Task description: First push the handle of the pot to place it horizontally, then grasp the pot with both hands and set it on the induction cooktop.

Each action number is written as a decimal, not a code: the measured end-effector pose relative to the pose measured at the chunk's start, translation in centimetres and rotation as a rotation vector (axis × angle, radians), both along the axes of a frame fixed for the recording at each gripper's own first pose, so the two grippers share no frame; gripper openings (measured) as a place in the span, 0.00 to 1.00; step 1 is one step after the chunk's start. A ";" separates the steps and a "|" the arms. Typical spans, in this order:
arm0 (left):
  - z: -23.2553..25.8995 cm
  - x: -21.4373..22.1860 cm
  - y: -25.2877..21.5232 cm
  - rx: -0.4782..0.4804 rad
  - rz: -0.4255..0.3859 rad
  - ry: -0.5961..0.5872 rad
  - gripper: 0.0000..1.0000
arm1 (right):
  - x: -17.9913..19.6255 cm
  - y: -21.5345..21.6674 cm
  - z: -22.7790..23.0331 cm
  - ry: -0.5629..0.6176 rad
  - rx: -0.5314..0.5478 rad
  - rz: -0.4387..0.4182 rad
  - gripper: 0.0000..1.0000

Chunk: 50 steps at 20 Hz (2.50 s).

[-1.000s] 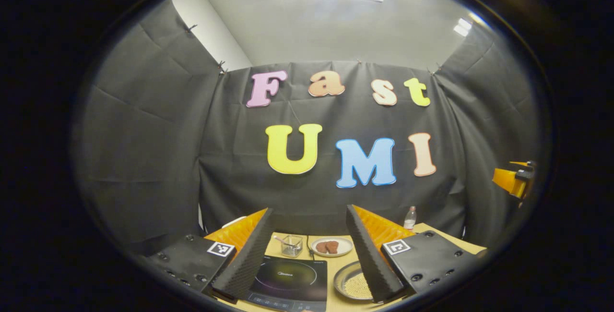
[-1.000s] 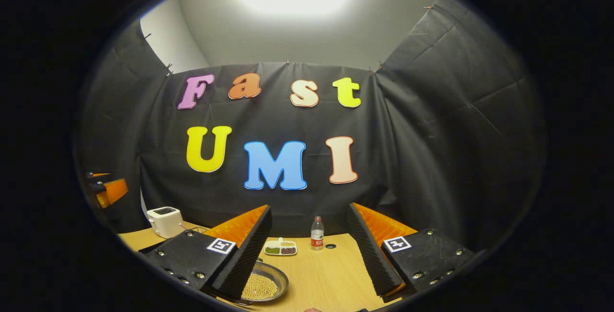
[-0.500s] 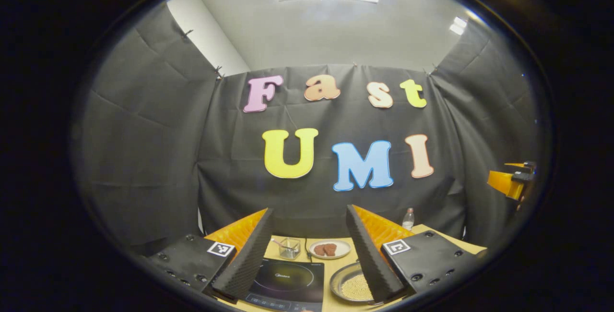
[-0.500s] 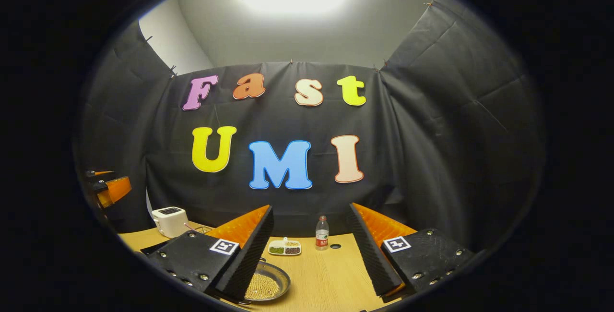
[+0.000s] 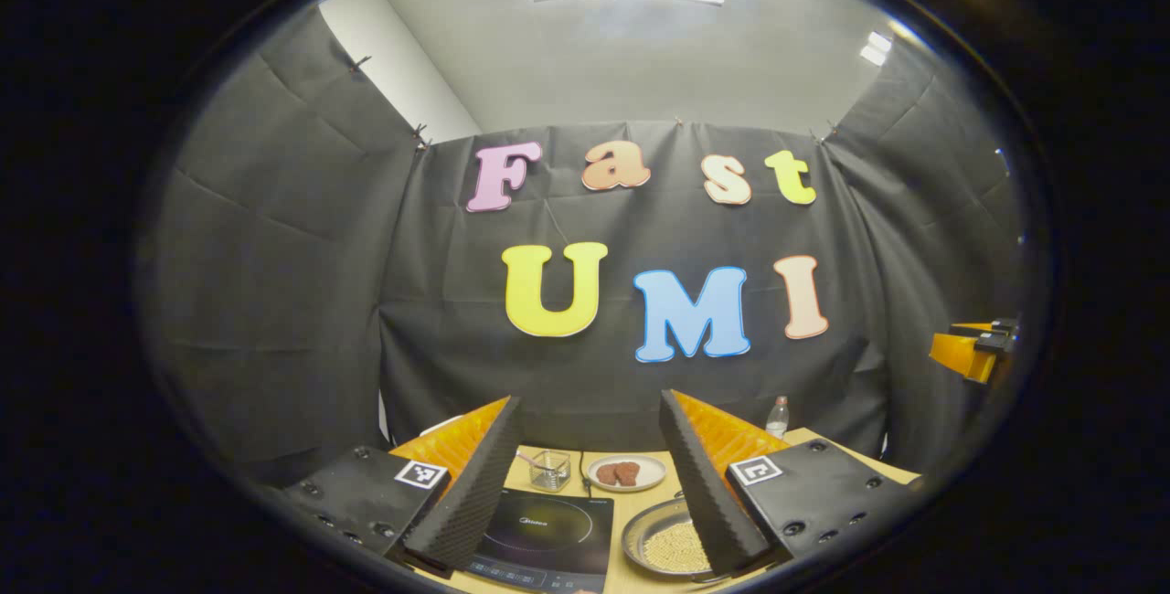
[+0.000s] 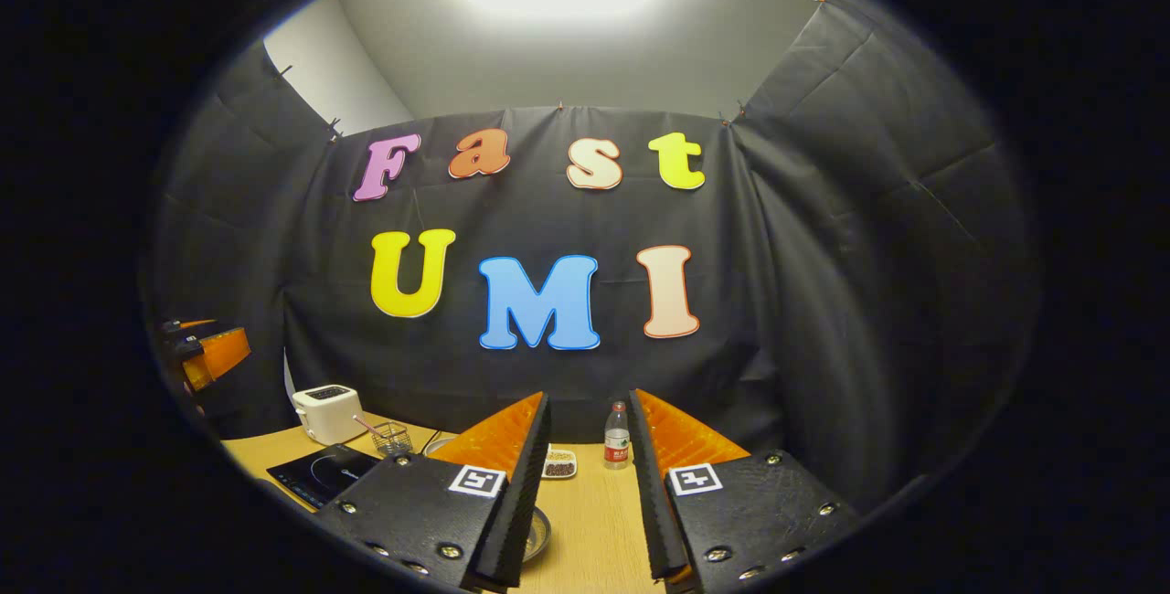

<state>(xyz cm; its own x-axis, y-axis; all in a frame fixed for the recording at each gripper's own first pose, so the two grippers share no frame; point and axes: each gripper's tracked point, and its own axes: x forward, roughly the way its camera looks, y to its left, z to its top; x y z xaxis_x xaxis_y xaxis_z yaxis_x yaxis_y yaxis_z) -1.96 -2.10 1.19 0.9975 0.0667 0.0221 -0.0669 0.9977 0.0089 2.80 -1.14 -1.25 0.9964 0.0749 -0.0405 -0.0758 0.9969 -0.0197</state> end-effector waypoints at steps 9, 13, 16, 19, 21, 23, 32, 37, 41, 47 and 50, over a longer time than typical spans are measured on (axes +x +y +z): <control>-0.4 -0.5 0.8 -0.002 0.076 0.020 0.99 | -0.5 2.0 -0.2 -0.017 0.032 0.127 0.01; -0.4 -0.9 1.8 0.046 0.116 0.028 0.94 | -0.1 5.4 -1.8 0.020 0.055 0.232 0.01; -0.2 -1.3 2.9 0.053 0.115 0.019 0.99 | -0.3 8.7 -2.8 0.058 0.072 0.293 0.00; -0.1 -0.5 5.0 0.040 0.119 0.014 0.99 | -0.8 12.5 -4.0 0.101 0.071 0.365 0.01; -0.8 -0.2 6.8 0.022 0.132 0.023 0.99 | -1.0 14.3 -4.7 0.117 0.048 0.396 0.01; -1.4 0.0 8.7 0.007 0.146 0.033 0.96 | -1.3 16.7 -5.8 0.142 0.038 0.435 0.01; -2.7 0.2 16.3 0.008 0.230 0.039 0.99 | -3.1 25.1 -12.5 0.359 0.017 0.608 0.01; -3.7 0.5 19.3 0.004 0.250 0.053 0.94 | -4.5 28.3 -16.3 0.477 -0.029 0.682 0.01; -4.2 0.9 21.5 -0.004 0.256 0.051 0.99 | -5.8 29.9 -19.9 0.580 -0.067 0.715 0.01; -5.5 1.6 24.2 -0.018 0.258 0.051 0.97 | -8.5 31.3 -24.3 0.719 -0.116 0.734 0.01; -6.0 1.9 24.6 -0.032 0.257 0.054 0.97 | -10.2 31.6 -26.6 0.802 -0.123 0.742 0.01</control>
<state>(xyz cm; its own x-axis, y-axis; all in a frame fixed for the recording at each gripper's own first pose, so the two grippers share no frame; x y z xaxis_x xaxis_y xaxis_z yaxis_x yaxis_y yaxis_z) -0.11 22.50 -4.79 0.9473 0.3181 -0.0372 -0.3187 0.9478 -0.0122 -7.41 30.49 -27.89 0.3868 0.5955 -0.7041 -0.6905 0.6931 0.2069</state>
